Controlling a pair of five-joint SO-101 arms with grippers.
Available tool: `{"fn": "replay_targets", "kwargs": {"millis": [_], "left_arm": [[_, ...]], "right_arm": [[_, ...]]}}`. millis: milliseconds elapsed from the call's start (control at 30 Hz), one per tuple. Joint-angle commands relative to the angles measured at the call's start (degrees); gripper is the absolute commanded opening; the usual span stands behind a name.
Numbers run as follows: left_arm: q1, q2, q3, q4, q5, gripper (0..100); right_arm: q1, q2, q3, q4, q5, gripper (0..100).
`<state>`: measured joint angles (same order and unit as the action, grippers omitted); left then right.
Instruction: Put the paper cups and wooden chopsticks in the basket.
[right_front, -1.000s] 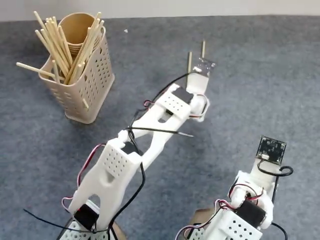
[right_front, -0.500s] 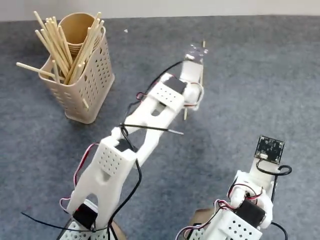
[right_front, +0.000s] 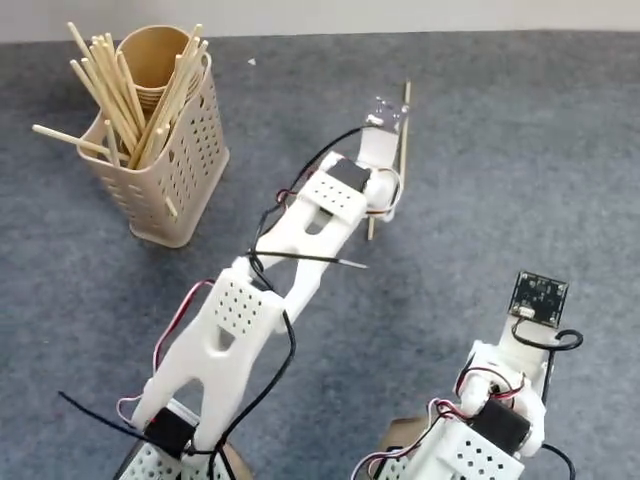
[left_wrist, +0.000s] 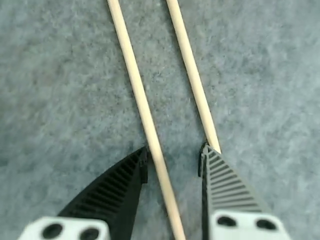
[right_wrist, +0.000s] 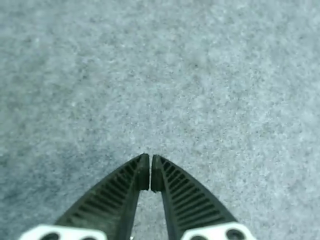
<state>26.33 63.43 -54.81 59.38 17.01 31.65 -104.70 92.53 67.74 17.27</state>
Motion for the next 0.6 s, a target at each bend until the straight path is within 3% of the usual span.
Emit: {"fn": "replay_targets", "kwargs": {"millis": [0, 200, 567], "left_arm": [[-0.7, 2.4, -7.5, 1.0, 0.5, 18], [-0.6, 2.9, -20.5, 8.4, 0.5, 18], [0.2, 6.7, -21.3, 8.4, 0.5, 18]], "right_arm": [[-0.5, -0.5, -2.0, 0.1, -0.3, 2.7], [-0.5, -0.5, -2.0, 0.1, -0.3, 2.7], [-0.5, -0.5, -2.0, 0.0, -0.3, 2.7]]}}
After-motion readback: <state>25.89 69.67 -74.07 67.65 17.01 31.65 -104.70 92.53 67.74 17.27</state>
